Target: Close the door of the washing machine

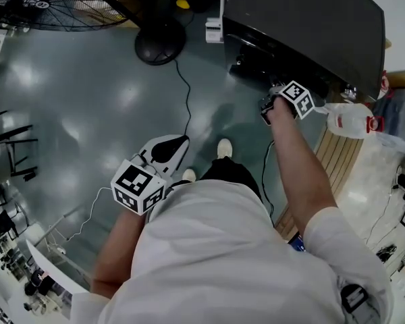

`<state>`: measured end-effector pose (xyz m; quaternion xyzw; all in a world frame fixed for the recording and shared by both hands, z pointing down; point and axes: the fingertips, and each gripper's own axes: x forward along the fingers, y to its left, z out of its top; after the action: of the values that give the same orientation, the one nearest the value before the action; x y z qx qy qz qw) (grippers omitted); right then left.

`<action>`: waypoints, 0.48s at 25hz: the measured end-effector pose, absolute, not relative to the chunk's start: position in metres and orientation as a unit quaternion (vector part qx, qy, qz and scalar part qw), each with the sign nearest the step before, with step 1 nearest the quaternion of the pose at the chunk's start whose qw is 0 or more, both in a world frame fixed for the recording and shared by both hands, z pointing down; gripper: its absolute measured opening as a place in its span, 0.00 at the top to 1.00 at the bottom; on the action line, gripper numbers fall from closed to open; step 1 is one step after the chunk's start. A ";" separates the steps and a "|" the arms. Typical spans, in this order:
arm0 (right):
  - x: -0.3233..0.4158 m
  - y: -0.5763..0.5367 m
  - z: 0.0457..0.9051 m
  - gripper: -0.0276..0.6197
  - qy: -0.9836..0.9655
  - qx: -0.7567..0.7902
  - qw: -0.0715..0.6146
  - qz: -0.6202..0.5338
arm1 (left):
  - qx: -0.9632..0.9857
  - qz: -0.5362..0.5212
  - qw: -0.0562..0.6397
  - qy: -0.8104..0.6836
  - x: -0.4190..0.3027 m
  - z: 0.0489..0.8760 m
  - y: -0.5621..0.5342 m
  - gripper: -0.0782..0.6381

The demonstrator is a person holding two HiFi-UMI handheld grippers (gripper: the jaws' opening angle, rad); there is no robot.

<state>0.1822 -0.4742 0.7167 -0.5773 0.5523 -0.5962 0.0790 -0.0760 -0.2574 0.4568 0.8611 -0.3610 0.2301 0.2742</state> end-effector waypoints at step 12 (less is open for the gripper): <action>0.184 -0.490 0.713 0.80 0.545 -0.588 0.092 -0.591 | 0.862 0.231 0.277 -0.356 -0.077 0.459 -0.266 0.87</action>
<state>0.1836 -0.4898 0.7128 -0.5880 0.5448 -0.5908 0.0921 -0.0775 -0.2659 0.4594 0.8621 -0.3562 0.2306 0.2770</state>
